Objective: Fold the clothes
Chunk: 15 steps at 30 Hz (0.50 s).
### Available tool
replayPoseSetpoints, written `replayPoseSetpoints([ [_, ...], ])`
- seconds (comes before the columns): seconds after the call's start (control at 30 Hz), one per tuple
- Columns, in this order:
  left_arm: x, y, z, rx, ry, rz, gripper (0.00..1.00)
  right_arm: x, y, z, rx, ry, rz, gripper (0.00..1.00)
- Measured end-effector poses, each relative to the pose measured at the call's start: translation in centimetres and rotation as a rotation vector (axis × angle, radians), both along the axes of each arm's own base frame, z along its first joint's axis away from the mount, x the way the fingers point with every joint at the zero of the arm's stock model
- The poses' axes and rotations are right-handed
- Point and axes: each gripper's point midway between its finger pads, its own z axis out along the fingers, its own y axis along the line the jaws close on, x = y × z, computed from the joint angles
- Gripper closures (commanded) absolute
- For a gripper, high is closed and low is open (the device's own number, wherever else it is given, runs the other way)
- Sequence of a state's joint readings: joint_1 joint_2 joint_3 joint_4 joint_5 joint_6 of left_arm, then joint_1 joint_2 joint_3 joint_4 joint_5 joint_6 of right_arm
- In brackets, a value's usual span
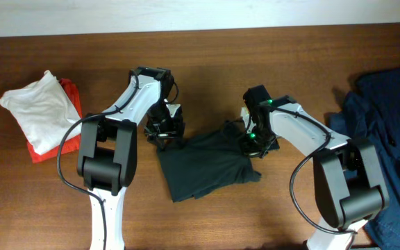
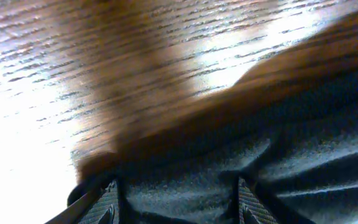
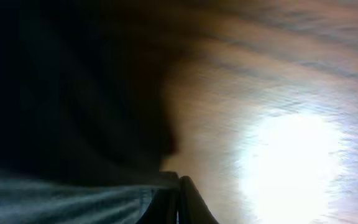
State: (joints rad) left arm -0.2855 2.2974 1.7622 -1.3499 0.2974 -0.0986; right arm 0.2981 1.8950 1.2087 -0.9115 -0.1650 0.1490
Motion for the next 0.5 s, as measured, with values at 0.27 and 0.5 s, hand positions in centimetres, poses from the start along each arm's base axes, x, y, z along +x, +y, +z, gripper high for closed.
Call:
replayPoseSetpoints([
  [0.27, -0.5, 0.2, 0.1, 0.013, 0.021, -0.004, 0.42, -1.9, -3.7, 1.4, -0.116, 0.123, -0.109, 0.66],
  [0.5, -1.0, 0.6, 0.0, 0.031, 0.043, -0.008, 0.42, -2.5, -0.6, 9.6, 0.097, 0.079, -0.062, 0.66],
])
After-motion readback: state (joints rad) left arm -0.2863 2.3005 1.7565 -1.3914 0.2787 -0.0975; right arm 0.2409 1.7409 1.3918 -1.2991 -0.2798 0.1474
